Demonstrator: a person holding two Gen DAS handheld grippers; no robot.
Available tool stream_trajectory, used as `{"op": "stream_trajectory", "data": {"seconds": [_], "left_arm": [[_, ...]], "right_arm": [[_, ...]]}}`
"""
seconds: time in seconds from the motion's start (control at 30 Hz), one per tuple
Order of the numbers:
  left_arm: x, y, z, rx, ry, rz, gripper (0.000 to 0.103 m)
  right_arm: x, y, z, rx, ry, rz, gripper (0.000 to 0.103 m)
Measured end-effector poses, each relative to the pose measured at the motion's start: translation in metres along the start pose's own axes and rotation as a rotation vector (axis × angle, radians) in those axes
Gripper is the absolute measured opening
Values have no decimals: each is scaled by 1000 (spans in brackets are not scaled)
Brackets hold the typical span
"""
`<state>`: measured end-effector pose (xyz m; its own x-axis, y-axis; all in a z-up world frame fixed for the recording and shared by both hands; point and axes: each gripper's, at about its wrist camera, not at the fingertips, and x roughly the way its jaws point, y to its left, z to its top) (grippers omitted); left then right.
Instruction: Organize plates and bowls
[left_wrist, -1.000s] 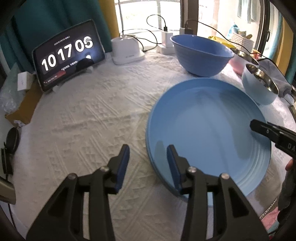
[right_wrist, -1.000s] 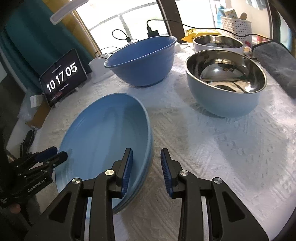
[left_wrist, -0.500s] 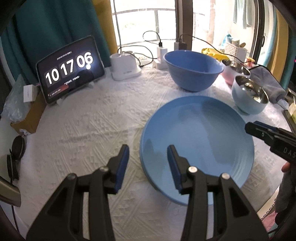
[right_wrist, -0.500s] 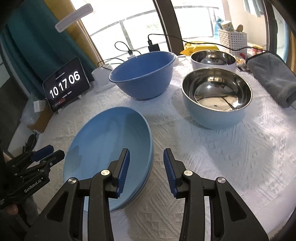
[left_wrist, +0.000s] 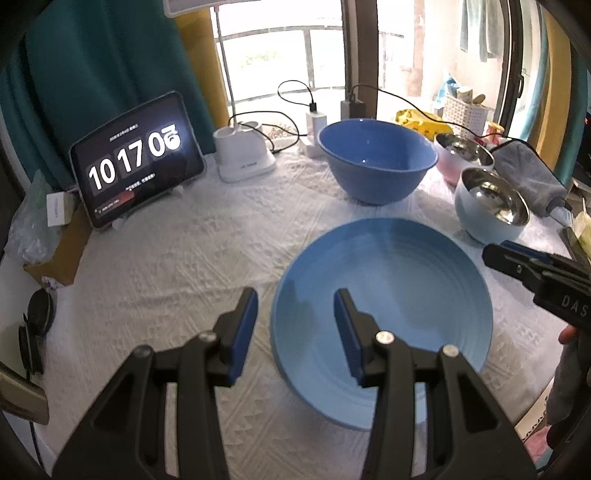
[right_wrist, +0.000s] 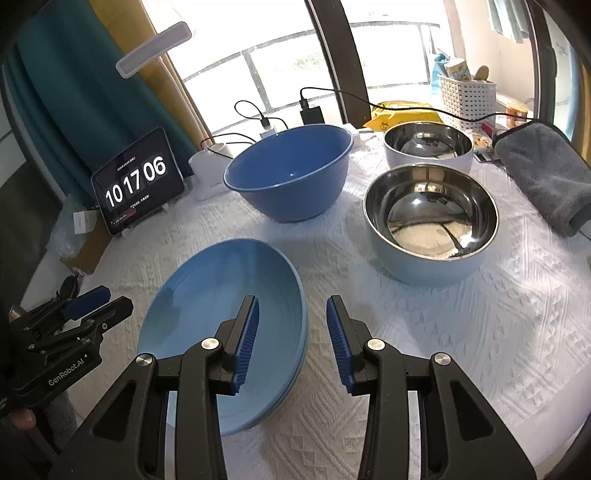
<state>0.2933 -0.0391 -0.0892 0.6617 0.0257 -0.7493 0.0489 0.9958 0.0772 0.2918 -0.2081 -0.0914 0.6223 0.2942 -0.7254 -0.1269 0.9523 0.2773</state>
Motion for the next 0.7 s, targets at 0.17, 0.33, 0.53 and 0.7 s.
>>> {"op": "stream_trajectory", "data": {"seconds": [0.17, 0.33, 0.53, 0.7], "left_arm": [[1, -3, 7, 6, -4, 2, 44], [4, -6, 13, 15, -6, 4, 44], [8, -10, 21, 22, -8, 5, 44], [13, -13, 27, 26, -8, 2, 44]], "right_arm": [[1, -2, 7, -1, -10, 7, 40], [3, -4, 13, 0, -15, 14, 40], [7, -6, 20, 0, -18, 21, 40], [10, -7, 27, -3, -22, 27, 40]]}}
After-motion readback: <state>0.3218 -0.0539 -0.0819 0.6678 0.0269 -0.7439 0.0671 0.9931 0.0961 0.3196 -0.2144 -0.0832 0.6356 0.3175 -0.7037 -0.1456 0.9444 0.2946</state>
